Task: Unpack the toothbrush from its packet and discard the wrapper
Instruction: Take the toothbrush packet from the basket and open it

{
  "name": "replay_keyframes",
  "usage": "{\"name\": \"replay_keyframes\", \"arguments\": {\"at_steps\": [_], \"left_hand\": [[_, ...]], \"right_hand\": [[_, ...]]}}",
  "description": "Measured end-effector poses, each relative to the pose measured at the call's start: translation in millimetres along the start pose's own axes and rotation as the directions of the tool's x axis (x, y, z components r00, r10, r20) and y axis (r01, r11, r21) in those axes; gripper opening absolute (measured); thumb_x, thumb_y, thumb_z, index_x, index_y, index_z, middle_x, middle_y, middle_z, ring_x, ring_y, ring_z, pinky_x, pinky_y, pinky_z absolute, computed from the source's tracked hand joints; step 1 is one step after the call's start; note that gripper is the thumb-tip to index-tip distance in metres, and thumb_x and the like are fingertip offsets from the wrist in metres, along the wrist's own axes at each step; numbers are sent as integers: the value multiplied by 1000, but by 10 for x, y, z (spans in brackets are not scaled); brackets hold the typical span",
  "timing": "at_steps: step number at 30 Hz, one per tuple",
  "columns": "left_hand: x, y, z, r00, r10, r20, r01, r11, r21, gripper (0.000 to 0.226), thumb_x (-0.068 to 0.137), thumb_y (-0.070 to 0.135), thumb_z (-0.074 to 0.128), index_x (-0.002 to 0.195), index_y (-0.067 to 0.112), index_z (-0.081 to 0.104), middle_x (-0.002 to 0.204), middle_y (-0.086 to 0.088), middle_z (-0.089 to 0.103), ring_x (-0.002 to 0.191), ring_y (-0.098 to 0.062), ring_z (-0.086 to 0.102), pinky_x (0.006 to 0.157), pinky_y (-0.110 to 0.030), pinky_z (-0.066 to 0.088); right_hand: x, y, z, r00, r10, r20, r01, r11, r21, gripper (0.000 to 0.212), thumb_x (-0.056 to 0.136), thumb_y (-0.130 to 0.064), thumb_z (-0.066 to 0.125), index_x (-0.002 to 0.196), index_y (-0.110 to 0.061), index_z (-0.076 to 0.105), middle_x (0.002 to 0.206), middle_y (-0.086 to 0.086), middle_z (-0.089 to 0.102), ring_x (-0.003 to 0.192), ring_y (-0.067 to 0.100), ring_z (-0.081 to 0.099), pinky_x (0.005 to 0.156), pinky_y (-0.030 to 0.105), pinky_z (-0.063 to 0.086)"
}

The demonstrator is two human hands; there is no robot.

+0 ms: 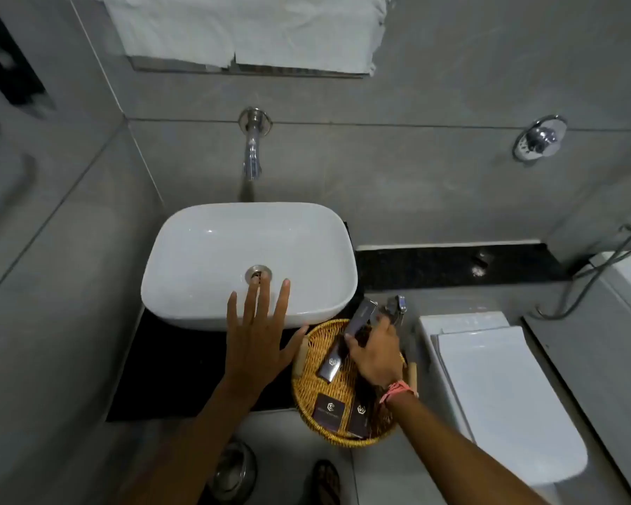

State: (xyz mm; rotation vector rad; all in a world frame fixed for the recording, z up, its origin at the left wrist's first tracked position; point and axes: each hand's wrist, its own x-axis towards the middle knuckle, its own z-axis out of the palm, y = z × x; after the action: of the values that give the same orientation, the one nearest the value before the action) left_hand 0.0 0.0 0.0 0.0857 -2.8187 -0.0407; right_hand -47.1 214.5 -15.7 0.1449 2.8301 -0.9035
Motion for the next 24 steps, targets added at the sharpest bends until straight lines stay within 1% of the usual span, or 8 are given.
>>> {"name": "replay_keyframes", "arguments": {"at_steps": [4, 7, 11, 15, 18, 21, 23, 24], "left_hand": [[-62, -47, 66, 1000, 2, -18, -2, 1000, 1, 84, 96, 71, 36, 160, 18, 27, 167, -23, 29, 153, -40, 33, 119, -66, 29], [-46, -61, 97, 1000, 4, -9, -4, 1000, -9, 84, 96, 71, 36, 161, 19, 23, 168, -22, 27, 154, -39, 30, 120, -66, 26], [-52, -94, 103, 1000, 0, 8, 0, 1000, -7, 84, 96, 71, 36, 161, 19, 24, 167, -23, 27, 155, -39, 29, 120, -66, 26], [-49, -108, 68, 1000, 2, -17, -3, 999, -36, 82, 96, 69, 40, 159, 17, 31, 165, -23, 32, 152, -40, 34, 118, -66, 31], [9, -103, -39, 997, -14, -82, -2, 981, -194, 73, 97, 57, 48, 153, 10, 42, 161, -25, 39, 148, -42, 41, 114, -63, 41], [88, -58, -201, 985, -137, -103, 64, 851, -521, 55, 99, 41, 54, 141, 5, 54, 153, -24, 49, 140, -37, 51, 110, -51, 50], [136, -47, -323, 967, -257, 8, 175, 637, -750, 44, 101, 36, 50, 136, 10, 57, 146, -18, 57, 132, -31, 58, 105, -43, 55], [158, -58, -381, 946, -302, 116, 254, 473, -844, 37, 103, 33, 49, 134, 16, 59, 143, -15, 60, 127, -28, 62, 103, -43, 57]], "right_hand": [[37, -49, 201, 977, 144, 156, -162, 980, 114, 63, 86, -41, 75, 124, -3, 41, 121, 20, 66, 107, 38, 68, 92, 50, 59], [113, -84, 326, 950, 238, 200, -265, 957, 118, 75, 83, -49, 75, 128, -3, 38, 122, 21, 66, 108, 41, 67, 93, 52, 59], [174, -95, 395, 944, 298, 143, -319, 936, 150, 72, 81, -41, 78, 130, -1, 44, 129, 23, 62, 116, 44, 63, 100, 51, 55], [97, -61, 324, 965, 252, 73, -262, 932, 252, 53, 87, -30, 75, 126, -2, 51, 123, 20, 69, 110, 39, 68, 95, 45, 57], [-30, -35, 147, 991, 128, -29, -118, 969, 215, 44, 91, -25, 71, 128, -11, 52, 118, 12, 73, 104, 30, 71, 85, 36, 58], [-92, 9, -99, 991, -73, -113, 93, 979, 183, 44, 93, -22, 68, 134, -15, 54, 127, 6, 70, 114, 22, 66, 97, 43, 57], [-98, 30, -278, 962, -246, -122, 262, 955, 142, 42, 96, -22, 65, 136, -17, 54, 129, 4, 66, 115, 12, 59, 102, 39, 54], [-90, 33, -360, 940, -324, -109, 335, 937, 103, 42, 96, -22, 64, 137, -17, 55, 130, 3, 65, 115, 10, 57, 103, 40, 54]]}}
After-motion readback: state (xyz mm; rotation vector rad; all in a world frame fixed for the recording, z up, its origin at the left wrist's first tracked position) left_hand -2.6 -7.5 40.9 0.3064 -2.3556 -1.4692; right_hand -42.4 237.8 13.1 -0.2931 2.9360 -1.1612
